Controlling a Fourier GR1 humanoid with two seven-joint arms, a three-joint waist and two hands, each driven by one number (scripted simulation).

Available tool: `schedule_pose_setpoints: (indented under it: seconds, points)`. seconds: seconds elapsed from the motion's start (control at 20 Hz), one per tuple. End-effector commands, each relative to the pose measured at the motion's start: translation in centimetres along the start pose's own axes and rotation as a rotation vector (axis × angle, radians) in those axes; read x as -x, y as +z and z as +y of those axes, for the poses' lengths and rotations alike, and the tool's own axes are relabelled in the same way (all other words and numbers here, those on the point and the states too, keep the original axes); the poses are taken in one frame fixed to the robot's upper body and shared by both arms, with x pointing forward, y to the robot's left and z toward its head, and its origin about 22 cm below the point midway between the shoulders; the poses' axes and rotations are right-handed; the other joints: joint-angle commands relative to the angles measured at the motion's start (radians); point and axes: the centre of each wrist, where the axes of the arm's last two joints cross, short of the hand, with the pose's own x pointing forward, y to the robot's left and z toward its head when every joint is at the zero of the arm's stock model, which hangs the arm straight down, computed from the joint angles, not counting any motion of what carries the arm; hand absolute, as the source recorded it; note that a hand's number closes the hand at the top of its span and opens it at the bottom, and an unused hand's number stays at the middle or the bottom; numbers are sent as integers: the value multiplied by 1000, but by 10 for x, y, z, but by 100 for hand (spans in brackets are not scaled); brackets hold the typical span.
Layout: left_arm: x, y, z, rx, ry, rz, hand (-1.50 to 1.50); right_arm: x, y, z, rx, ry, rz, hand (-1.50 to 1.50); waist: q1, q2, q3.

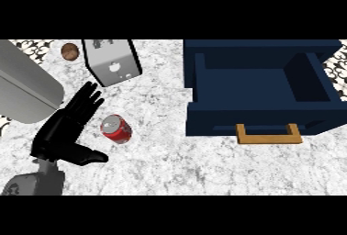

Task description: Pick up the can, place it into the drawer and close the drawer

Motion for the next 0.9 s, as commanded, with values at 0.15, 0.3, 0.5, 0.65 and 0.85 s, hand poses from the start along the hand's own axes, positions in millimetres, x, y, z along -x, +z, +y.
schedule_pose_setpoints:
  seconds: [0.15, 0.3, 0.5, 0.65, 0.85]
  points:
    - [53, -4, -1, -61, -34, 16, -150, 5, 5, -12, 5, -7, -8, -150, -2, 0, 0]
    - [43, -11, 19, -94, -44, -3, -150, -7, 7, -5, -1, -6, -7, -150, -1, 0, 0]
    - [83, -7, 35, -123, -39, 12, -150, -22, 2, 5, -5, 6, -6, -150, -3, 1, -1]
    - [93, 3, 57, -137, -32, 16, -150, -9, 14, -13, 5, -7, 7, -150, -2, 1, 0]
    - [106, 7, 60, -140, -19, 39, -150, -6, 8, -11, -15, 3, 3, -150, 1, 0, 0]
